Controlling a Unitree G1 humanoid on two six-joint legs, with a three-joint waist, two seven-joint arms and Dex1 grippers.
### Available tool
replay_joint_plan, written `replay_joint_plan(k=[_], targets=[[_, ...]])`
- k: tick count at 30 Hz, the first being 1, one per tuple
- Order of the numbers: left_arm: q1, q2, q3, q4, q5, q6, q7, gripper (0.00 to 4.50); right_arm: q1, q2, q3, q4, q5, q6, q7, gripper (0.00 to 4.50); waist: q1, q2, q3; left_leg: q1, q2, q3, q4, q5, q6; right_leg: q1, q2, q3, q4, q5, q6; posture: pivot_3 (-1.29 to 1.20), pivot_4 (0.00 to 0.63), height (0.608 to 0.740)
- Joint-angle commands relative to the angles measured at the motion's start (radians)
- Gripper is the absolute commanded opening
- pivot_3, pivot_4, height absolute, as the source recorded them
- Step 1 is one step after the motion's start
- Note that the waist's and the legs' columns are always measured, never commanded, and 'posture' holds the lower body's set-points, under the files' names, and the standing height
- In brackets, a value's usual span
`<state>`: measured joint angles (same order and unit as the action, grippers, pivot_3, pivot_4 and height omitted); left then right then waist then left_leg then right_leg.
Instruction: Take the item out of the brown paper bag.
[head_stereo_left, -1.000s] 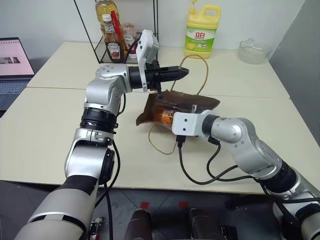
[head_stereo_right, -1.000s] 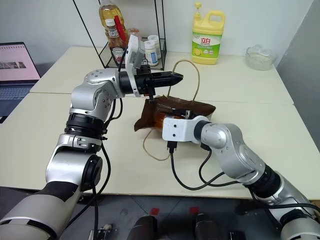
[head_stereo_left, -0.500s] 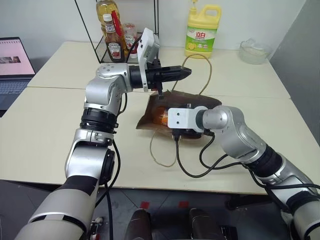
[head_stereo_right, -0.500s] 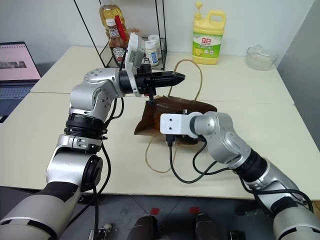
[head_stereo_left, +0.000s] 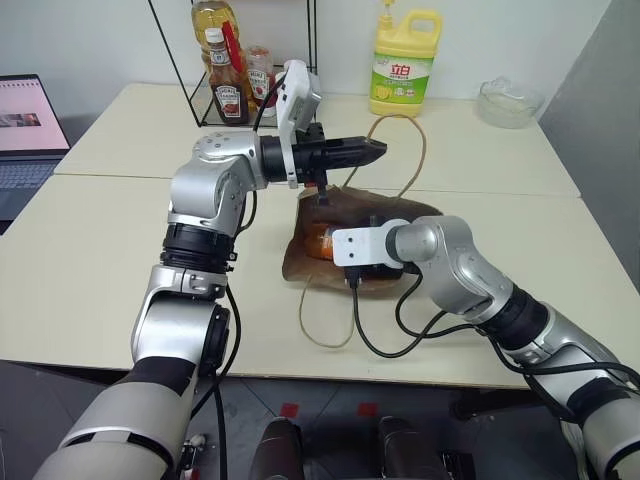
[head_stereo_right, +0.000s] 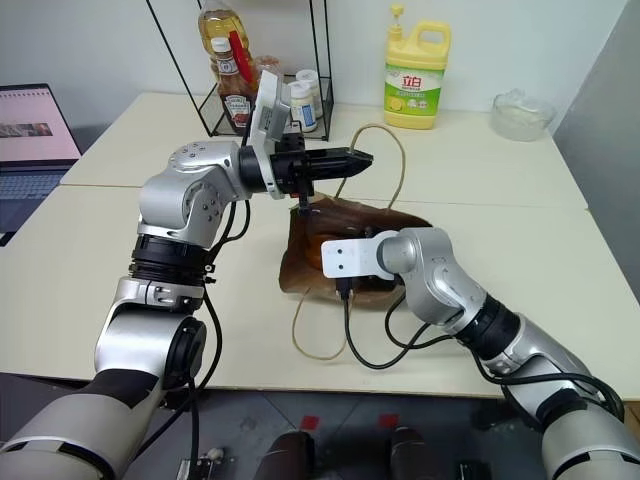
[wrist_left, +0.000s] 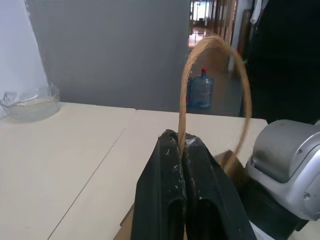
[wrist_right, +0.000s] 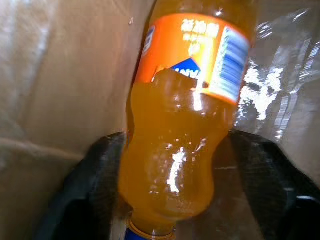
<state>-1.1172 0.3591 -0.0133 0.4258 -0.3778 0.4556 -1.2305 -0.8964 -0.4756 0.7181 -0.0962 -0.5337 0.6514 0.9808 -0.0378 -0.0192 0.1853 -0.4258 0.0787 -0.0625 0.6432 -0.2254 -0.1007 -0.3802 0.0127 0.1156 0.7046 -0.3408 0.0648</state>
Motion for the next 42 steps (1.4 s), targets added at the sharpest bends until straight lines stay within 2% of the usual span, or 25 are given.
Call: replay_joint_plan(k=[1, 11, 16, 19, 22, 23, 32, 38, 42], targets=[[-0.004, 0.006, 0.018, -0.065, -0.032, 0.008, 0.011, 0.0, 0.017, 0.009, -0.001, -0.023, -0.033, 0.005, 0.003, 4.47, 0.0, 0.0, 0.0, 0.0, 0.0, 0.0, 0.0, 0.0, 0.0, 0.0, 0.0, 0.0, 0.0, 0.0, 0.0, 0.0, 0.15, 0.74], [0.027, 0.002, 0.014, -0.116, -0.051, 0.036, 0.032, 0.0, 0.001, 0.091, -0.008, 0.168, -0.045, -0.02, -0.032, 4.47, -0.007, 0.0, 0.0, 0.001, 0.0, 0.0, 0.0, 0.0, 0.0, 0.001, 0.0, 0.0, 0.001, 0.0, 0.0, 0.0, 0.15, 0.74], [0.037, 0.004, 0.012, -0.128, -0.05, 0.037, 0.032, 0.0, -0.007, 0.1, -0.001, 0.232, -0.049, -0.046, -0.009, 4.47, -0.014, 0.0, 0.0, 0.008, 0.0, 0.0, 0.001, -0.001, 0.002, 0.006, 0.0, 0.0, 0.004, 0.0, 0.0, 0.0, 0.15, 0.74], [0.043, 0.005, 0.01, -0.134, -0.049, 0.036, 0.032, 0.0, -0.008, 0.104, 0.002, 0.251, -0.048, -0.061, 0.002, 3.85, -0.014, 0.0, 0.0, 0.009, 0.0, 0.0, 0.001, -0.001, 0.002, 0.007, 0.0, 0.0, 0.004, 0.0, 0.0, 0.0, 0.15, 0.74], [0.047, 0.006, 0.009, -0.136, -0.047, 0.034, 0.033, 0.0, -0.01, 0.112, 0.002, 0.265, -0.05, -0.07, 0.007, 2.84, -0.014, 0.0, 0.0, 0.009, 0.0, 0.0, 0.001, -0.001, 0.002, 0.007, 0.0, 0.0, 0.005, 0.0, 0.0, 0.0, 0.15, 0.74], [0.048, 0.007, 0.009, -0.136, -0.046, 0.033, 0.034, 0.0, -0.01, 0.114, 0.0, 0.267, -0.052, -0.073, 0.006, 2.63, -0.014, 0.0, 0.0, 0.009, 0.0, 0.0, 0.001, -0.001, 0.002, 0.007, 0.0, 0.0, 0.005, 0.0, 0.0, 0.0, 0.15, 0.74], [0.057, 0.026, 0.001, -0.101, -0.015, -0.011, 0.035, 0.0, -0.005, 0.085, -0.039, 0.191, -0.056, -0.188, -0.017, 2.61, -0.013, 0.0, 0.0, 0.009, 0.0, 0.0, 0.001, -0.001, 0.002, 0.007, 0.0, 0.0, 0.004, 0.0, 0.0, 0.0, 0.15, 0.74], [0.05, 0.038, 0.002, -0.052, 0.003, -0.047, 0.042, 0.0, 0.04, 0.038, -0.113, 0.007, 0.025, -0.205, 0.057, 2.61, -0.013, 0.0, 0.0, 0.007, 0.0, 0.0, -0.001, -0.001, 0.001, 0.005, 0.0, 0.0, 0.001, 0.0, 0.0, 0.0, 0.15, 0.74], [0.048, 0.038, -0.003, -0.031, 0.014, -0.066, 0.042, 0.0, 0.045, 0.032, -0.162, -0.048, 0.09, -0.24, 0.068, 2.5, -0.016, 0.001, 0.001, 0.006, 0.0, 0.0, -0.002, 0.0, 0.001, 0.005, 0.0, 0.0, 0.0, 0.0, 0.0, 0.0, 0.15, 0.74]])
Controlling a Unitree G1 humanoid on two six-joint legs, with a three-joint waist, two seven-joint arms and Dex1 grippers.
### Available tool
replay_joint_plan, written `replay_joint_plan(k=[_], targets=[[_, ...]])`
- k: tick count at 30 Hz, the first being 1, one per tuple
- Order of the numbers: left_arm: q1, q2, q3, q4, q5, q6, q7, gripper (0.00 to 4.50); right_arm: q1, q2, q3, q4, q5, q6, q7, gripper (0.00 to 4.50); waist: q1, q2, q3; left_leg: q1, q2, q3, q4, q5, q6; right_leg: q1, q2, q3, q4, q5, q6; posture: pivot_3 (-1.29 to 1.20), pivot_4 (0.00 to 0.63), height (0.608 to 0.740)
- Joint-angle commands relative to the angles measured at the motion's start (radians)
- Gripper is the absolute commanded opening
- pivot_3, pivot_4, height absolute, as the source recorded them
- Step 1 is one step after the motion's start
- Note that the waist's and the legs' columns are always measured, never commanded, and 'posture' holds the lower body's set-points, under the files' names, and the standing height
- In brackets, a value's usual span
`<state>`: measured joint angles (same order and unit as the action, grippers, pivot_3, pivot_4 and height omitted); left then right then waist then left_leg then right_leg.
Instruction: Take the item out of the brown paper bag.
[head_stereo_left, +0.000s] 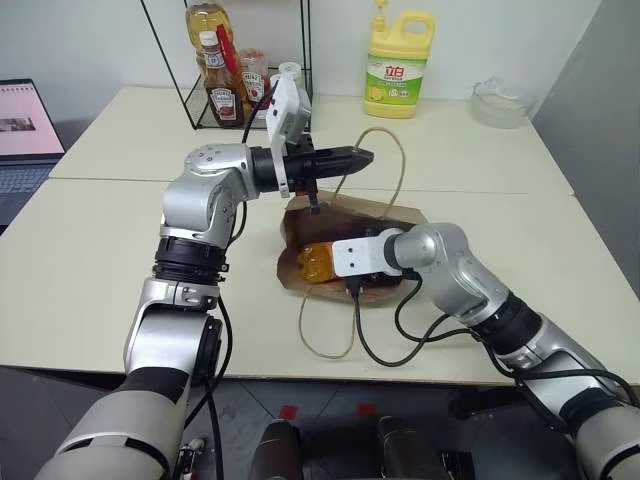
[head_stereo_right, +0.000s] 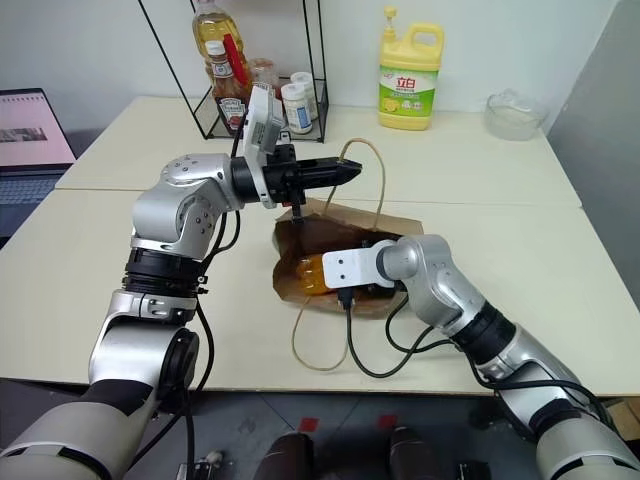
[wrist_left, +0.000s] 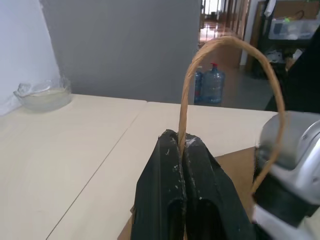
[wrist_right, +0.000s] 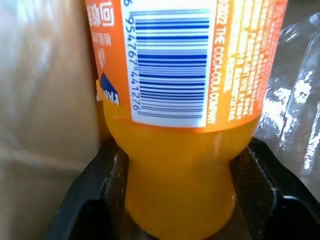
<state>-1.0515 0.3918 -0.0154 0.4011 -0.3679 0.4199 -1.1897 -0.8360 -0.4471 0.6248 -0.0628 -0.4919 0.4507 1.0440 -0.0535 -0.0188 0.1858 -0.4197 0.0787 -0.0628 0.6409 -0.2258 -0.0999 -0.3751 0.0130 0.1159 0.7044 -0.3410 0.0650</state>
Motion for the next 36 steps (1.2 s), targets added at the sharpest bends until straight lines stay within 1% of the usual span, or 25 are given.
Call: replay_joint_plan(k=[1, 5, 11, 16, 20, 25, 31, 33, 34, 36], targets=[[-0.018, 0.005, -0.001, -0.004, 0.006, -0.033, 0.002, 0.0, -0.015, 0.004, -0.077, -0.089, 0.064, -0.043, 0.007, 2.49, 0.0, 0.0, 0.0, 0.0, 0.0, 0.0, 0.0, 0.0, 0.0, 0.0, 0.0, 0.0, 0.0, 0.0, 0.0, 0.0, 0.15, 0.74], [-0.019, 0.005, -0.006, 0.012, 0.02, -0.047, 0.001, 0.0, -0.01, 0.016, -0.14, -0.164, 0.182, -0.046, 0.044, 2.49, 0.0, 0.0, 0.0, 0.0, 0.0, 0.0, 0.0, 0.0, 0.0, 0.0, 0.0, 0.0, -0.001, 0.0, 0.0, 0.0, 0.15, 0.74], [-0.03, 0.002, -0.009, 0.049, 0.034, -0.07, 0.008, 0.0, 0.004, 0.001, -0.196, -0.255, 0.286, -0.022, 0.06, 2.46, 0.001, 0.0, 0.0, -0.001, 0.0, 0.0, 0.0, 0.0, 0.0, 0.0, 0.0, 0.0, -0.001, 0.0, 0.0, 0.0, 0.15, 0.74], [-0.044, -0.01, -0.007, 0.087, 0.042, -0.09, 0.024, 0.0, 0.021, -0.009, -0.282, -0.358, 0.422, 0.064, 0.08, 2.46, 0.002, 0.0, 0.0, -0.001, 0.0, 0.0, 0.0, 0.0, 0.0, 0.0, 0.0, -0.001, -0.001, 0.0, 0.0, 0.0, 0.15, 0.74], [-0.049, -0.017, -0.012, 0.108, 0.048, -0.108, 0.029, 0.0, 0.024, -0.014, -0.373, -0.435, 0.554, 0.151, 0.075, 2.46, 0.003, 0.0, 0.001, -0.001, 0.0, -0.001, 0.0, 0.0, 0.0, 0.0, 0.0, -0.001, -0.001, 0.0, 0.0, 0.0, 0.15, 0.74], [-0.053, -0.027, -0.014, 0.129, 0.062, -0.127, 0.031, 0.0, -0.019, -0.044, -0.51, -0.504, 0.7, 0.293, 0.039, 2.46, 0.004, 0.001, 0.001, -0.002, 0.0, -0.001, 0.0, -0.001, 0.001, 0.0, 0.0, -0.001, -0.002, 0.0, 0.0, 0.0, 0.15, 0.74], [-0.056, -0.029, -0.013, 0.138, 0.067, -0.13, 0.033, 0.0, -0.035, -0.139, -0.678, -0.552, 0.819, 0.42, -0.031, 2.42, 0.005, 0.001, 0.001, -0.002, 0.0, -0.001, -0.001, -0.001, 0.001, 0.0, 0.0, -0.001, -0.003, 0.0, 0.0, 0.0, 0.15, 0.74], [-0.054, -0.027, -0.012, 0.138, 0.069, -0.132, 0.033, 0.0, -0.037, -0.21, -0.764, -0.562, 0.852, 0.47, -0.048, 2.42, 0.007, 0.002, 0.001, -0.003, 0.0, -0.001, -0.001, -0.001, 0.001, 0.0, 0.0, -0.001, -0.004, 0.0, 0.0, 0.0, 0.15, 0.74], [-0.053, -0.026, -0.011, 0.138, 0.07, -0.132, 0.033, 0.0, -0.018, -0.268, -0.799, -0.563, 0.848, 0.475, -0.045, 2.42, 0.009, 0.002, 0.002, -0.003, 0.0, -0.001, -0.001, -0.001, 0.001, 0.0, 0.0, -0.001, -0.004, 0.0, 0.0, 0.0, 0.15, 0.74], [-0.051, -0.025, -0.011, 0.137, 0.071, -0.132, 0.033, 0.0, 0.032, -0.367, -0.835, -0.559, 0.836, 0.464, -0.04, 2.42, 0.02, 0.003, 0.002, -0.004, 0.0, -0.001, -0.001, -0.001, 0.001, -0.001, -0.001, -0.001, -0.005, 0.0, 0.0, 0.0, 0.15, 0.74]])
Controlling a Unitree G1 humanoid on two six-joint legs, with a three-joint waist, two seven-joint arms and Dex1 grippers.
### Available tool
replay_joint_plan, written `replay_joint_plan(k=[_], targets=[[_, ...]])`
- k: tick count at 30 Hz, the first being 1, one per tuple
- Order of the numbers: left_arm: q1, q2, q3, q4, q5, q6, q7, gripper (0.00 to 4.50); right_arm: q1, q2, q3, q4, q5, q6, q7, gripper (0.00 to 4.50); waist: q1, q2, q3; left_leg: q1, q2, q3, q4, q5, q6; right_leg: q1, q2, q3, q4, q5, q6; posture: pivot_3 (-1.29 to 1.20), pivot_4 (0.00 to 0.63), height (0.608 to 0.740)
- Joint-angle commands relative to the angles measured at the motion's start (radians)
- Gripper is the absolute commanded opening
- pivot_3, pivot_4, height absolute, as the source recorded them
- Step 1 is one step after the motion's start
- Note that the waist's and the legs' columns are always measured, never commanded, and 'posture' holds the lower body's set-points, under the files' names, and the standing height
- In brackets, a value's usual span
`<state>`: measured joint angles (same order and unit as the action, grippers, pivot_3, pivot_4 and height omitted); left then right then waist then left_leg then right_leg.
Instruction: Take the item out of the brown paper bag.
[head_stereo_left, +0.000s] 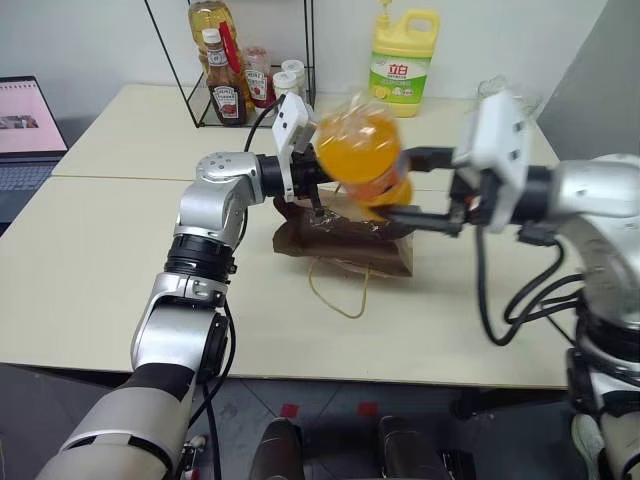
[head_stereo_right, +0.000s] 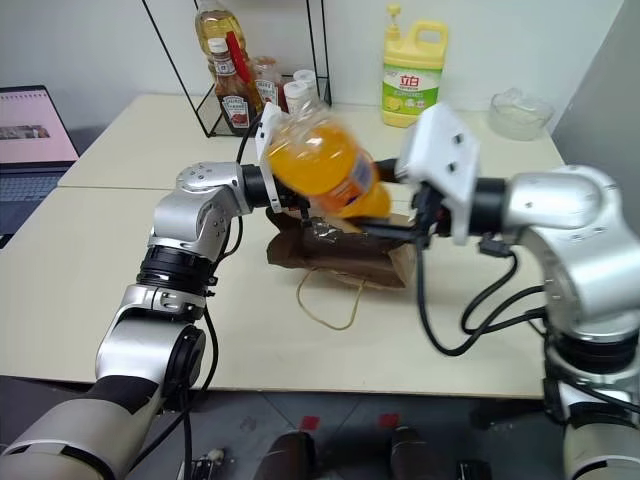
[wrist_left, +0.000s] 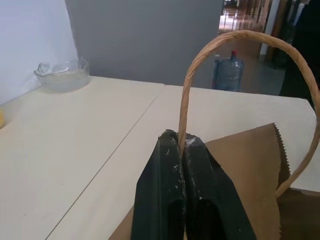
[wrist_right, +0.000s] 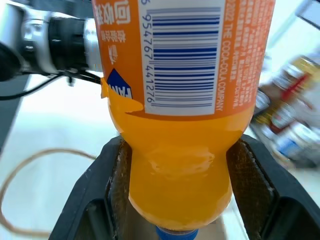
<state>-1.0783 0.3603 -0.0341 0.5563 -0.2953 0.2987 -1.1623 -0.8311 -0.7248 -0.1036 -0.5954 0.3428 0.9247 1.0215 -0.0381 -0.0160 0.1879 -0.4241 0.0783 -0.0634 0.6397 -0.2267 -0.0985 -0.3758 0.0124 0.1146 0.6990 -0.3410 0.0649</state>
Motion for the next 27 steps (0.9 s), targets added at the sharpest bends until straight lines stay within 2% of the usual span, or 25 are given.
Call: replay_joint_plan(k=[1, 6, 9, 12, 18, 23, 27], targets=[[-0.024, 0.007, 0.008, -0.018, -0.002, -0.011, 0.006, 0.0, 0.072, -0.139, -0.123, -0.016, -0.015, -0.038, -0.01, 2.42, 0.007, 0.0, 0.0, 0.0, 0.0, 0.0, 0.0, 0.0, 0.0, 0.0, 0.0, 0.0, -0.001, 0.0, 0.0, 0.0, 0.15, 0.74], [-0.022, 0.007, 0.008, -0.019, 0.0, -0.012, 0.005, 0.0, 0.319, -0.312, -0.16, 0.062, -0.126, -0.206, -0.014, 2.42, 0.008, 0.0, 0.0, -0.001, 0.0, 0.0, -0.001, 0.0, 0.0, -0.001, 0.0, 0.0, -0.002, 0.0, 0.0, 0.0, 0.15, 0.74], [-0.025, 0.005, 0.006, -0.015, 0.002, -0.013, 0.006, 0.0, 0.501, -0.397, -0.092, 0.148, -0.266, -0.399, -0.033, 2.42, 0.008, 0.0, 0.0, -0.002, 0.0, 0.001, 0.0, 0.0, 0.0, -0.001, 0.0, 0.001, -0.002, 0.0, 0.0, 0.0, 0.15, 0.74], [-0.024, 0.002, 0.005, -0.02, 0.002, -0.011, 0.008, 0.0, 0.609, -0.449, -0.003, 0.265, -0.405, -0.6, -0.072, 2.41, 0.007, 0.0, 0.0, -0.002, 0.0, 0.001, 0.0, 0.0, 0.0, -0.002, 0.0, 0.001, -0.002, 0.0, 0.0, 0.0, 0.15, 0.74], [-0.018, 0.005, 0.007, -0.032, 0.0, -0.008, 0.009, 0.0, 0.607, -0.429, 0.175, 0.454, -0.567, -0.788, -0.117, 2.41, -0.002, 0.0, 0.001, -0.001, 0.0, 0.003, 0.0, 0.001, -0.001, -0.003, 0.0, 0.003, -0.001, 0.0, 0.0, 0.0, 0.15, 0.74], [-0.018, 0.009, 0.009, -0.034, 0.0, -0.006, 0.011, 0.0, 0.564, -0.389, 0.215, 0.524, -0.6, -0.842, -0.115, 2.41, -0.005, 0.0, 0.001, -0.001, 0.0, 0.003, 0.002, 0.001, -0.002, -0.001, 0.0, 0.003, -0.001, 0.0, 0.001, 0.0, 0.15, 0.74], [-0.016, 0.009, 0.009, -0.039, -0.002, -0.004, 0.014, 0.0, 0.568, -0.386, 0.197, 0.538, -0.59, -0.849, -0.091, 3.72, -0.003, 0.0, 0.001, 0.002, 0.0, 0.003, 0.002, 0.001, -0.002, 0.002, 0.0, 0.003, -0.001, 0.001, 0.001, 0.0, 0.15, 0.74]])
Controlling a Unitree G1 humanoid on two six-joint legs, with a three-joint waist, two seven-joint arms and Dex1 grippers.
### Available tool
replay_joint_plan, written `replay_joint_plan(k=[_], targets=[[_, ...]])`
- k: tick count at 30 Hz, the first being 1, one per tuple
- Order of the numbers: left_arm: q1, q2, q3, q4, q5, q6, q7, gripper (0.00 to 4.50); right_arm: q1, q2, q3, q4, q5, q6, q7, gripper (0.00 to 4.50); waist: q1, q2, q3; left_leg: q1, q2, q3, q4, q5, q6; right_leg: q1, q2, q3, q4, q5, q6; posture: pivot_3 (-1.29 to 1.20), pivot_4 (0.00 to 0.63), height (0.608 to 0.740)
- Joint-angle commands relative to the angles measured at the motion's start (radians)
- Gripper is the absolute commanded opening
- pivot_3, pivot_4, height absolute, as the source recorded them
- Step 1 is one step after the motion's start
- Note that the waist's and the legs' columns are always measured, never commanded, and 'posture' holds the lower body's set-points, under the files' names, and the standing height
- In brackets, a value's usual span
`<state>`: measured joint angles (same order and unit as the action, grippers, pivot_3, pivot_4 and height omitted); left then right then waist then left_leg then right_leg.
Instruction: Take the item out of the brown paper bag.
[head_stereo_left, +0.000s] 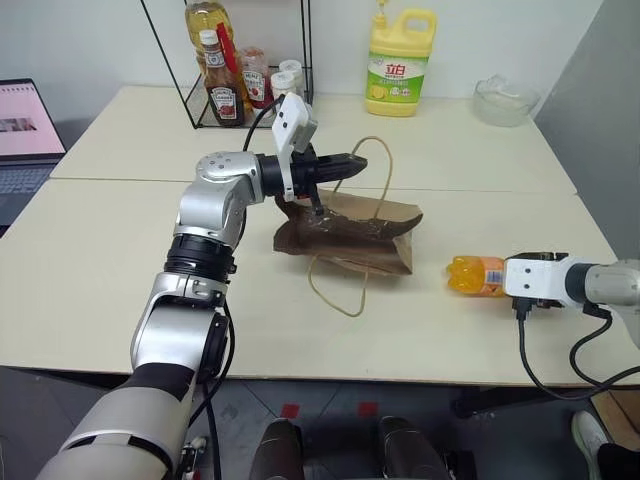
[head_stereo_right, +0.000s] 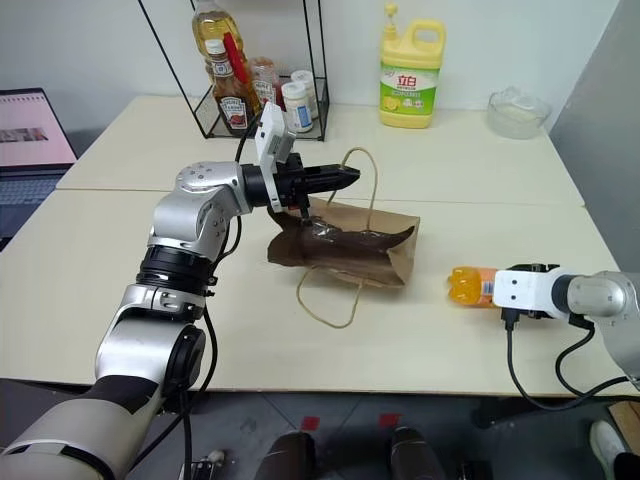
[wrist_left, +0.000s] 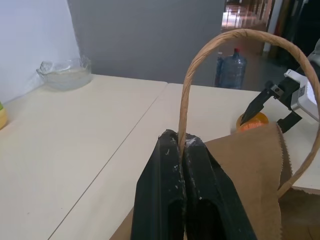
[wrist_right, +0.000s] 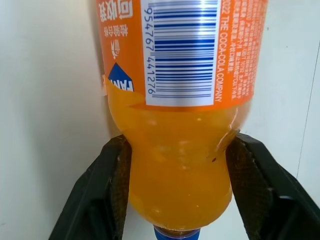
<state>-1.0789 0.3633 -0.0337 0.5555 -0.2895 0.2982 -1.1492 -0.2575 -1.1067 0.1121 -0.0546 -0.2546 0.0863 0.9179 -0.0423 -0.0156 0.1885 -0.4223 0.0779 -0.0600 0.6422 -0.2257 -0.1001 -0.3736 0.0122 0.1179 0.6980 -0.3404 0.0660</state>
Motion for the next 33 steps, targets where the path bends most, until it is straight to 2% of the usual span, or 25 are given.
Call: replay_joint_plan(k=[1, 2, 8, 10, 14, 19, 22, 31, 33], targets=[[-0.015, 0.006, 0.008, -0.037, -0.008, -0.004, 0.001, 0.0, -0.003, -0.005, -0.023, -0.008, 0.011, -0.01, 0.017, 4.11, 0.002, 0.0, 0.0, 0.0, 0.0, 0.0, 0.0, 0.0, 0.0, 0.0, 0.0, 0.0, 0.0, 0.0, 0.0, 0.0, 0.15, 0.74], [-0.015, 0.006, 0.008, -0.036, -0.008, -0.004, 0.001, 0.0, -0.001, -0.009, -0.031, -0.017, 0.013, -0.012, 0.02, 4.45, 0.003, 0.0, 0.0, 0.0, 0.0, 0.0, 0.0, 0.0, 0.0, 0.0, 0.0, 0.0, 0.0, 0.0, 0.0, 0.0, 0.15, 0.74], [-0.033, -0.001, 0.013, -0.021, -0.01, 0.004, 0.015, 0.0, 0.038, -0.04, -0.17, -0.186, 0.146, 0.106, 0.107, 4.48, 0.005, 0.0, 0.0, 0.0, 0.0, 0.0, 0.0, 0.0, 0.0, 0.0, 0.0, 0.0, 0.0, 0.0, 0.0, 0.0, 0.15, 0.74], [-0.051, -0.005, 0.02, 0.001, -0.006, 0.011, 0.038, 0.0, 0.048, -0.031, -0.249, -0.291, 0.25, 0.22, 0.143, 4.48, 0.005, 0.0, 0.0, 0.0, 0.0, 0.0, 0.0, 0.0, 0.0, 0.0, 0.0, 0.0, 0.0, 0.0, 0.0, 0.0, 0.15, 0.74], [-0.125, -0.029, 0.032, 0.092, 0.005, 0.024, 0.111, 0.0, -0.043, 0.069, -0.392, -0.569, 0.632, 0.62, 0.126, 4.48, 0.008, 0.0, 0.0, 0.0, 0.0, -0.001, 0.0, 0.0, 0.0, 0.001, 0.0, -0.001, 0.0, 0.0, 0.0, 0.0, 0.15, 0.74], [-0.19, -0.051, 0.024, 0.203, 0.03, -0.021, 0.154, 0.0, -0.122, 0.11, -0.401, -0.678, 0.758, 0.785, 0.021, 4.48, 0.012, 0.0, 0.0, 0.0, -0.001, -0.002, 0.0, -0.001, 0.002, 0.002, 0.0, -0.002, 0.0, 0.0, 0.0, 0.0, 0.15, 0.74], [-0.208, -0.055, 0.017, 0.245, 0.051, -0.049, 0.168, 0.62, -0.148, 0.127, -0.396, -0.699, 0.792, 0.826, -0.032, 4.5, 0.012, 0.0, 0.0, 0.0, -0.001, -0.002, 0.0, -0.001, 0.002, 0.001, 0.0, -0.001, 0.0, 0.0, 0.0, 0.0, 0.15, 0.74], [-0.202, -0.019, 0.009, 0.244, 0.103, -0.146, 0.143, 3.25, -0.171, 0.189, -0.394, -0.698, 0.842, 0.848, -0.16, 4.5, 0.012, 0.0, 0.0, -0.002, -0.001, -0.002, 0.0, -0.001, 0.002, 0.0, 0.0, -0.001, 0.0, 0.0, 0.0, 0.0, 0.15, 0.74], [-0.188, 0.001, 0.01, 0.216, 0.111, -0.164, 0.139, 3.25, -0.166, 0.201, -0.392, -0.697, 0.843, 0.842, -0.184, 4.5, 0.011, 0.0, 0.0, -0.002, 0.0, -0.002, 0.0, -0.001, 0.002, 0.0, 0.0, -0.001, 0.0, 0.0, 0.0, 0.0, 0.15, 0.74]])
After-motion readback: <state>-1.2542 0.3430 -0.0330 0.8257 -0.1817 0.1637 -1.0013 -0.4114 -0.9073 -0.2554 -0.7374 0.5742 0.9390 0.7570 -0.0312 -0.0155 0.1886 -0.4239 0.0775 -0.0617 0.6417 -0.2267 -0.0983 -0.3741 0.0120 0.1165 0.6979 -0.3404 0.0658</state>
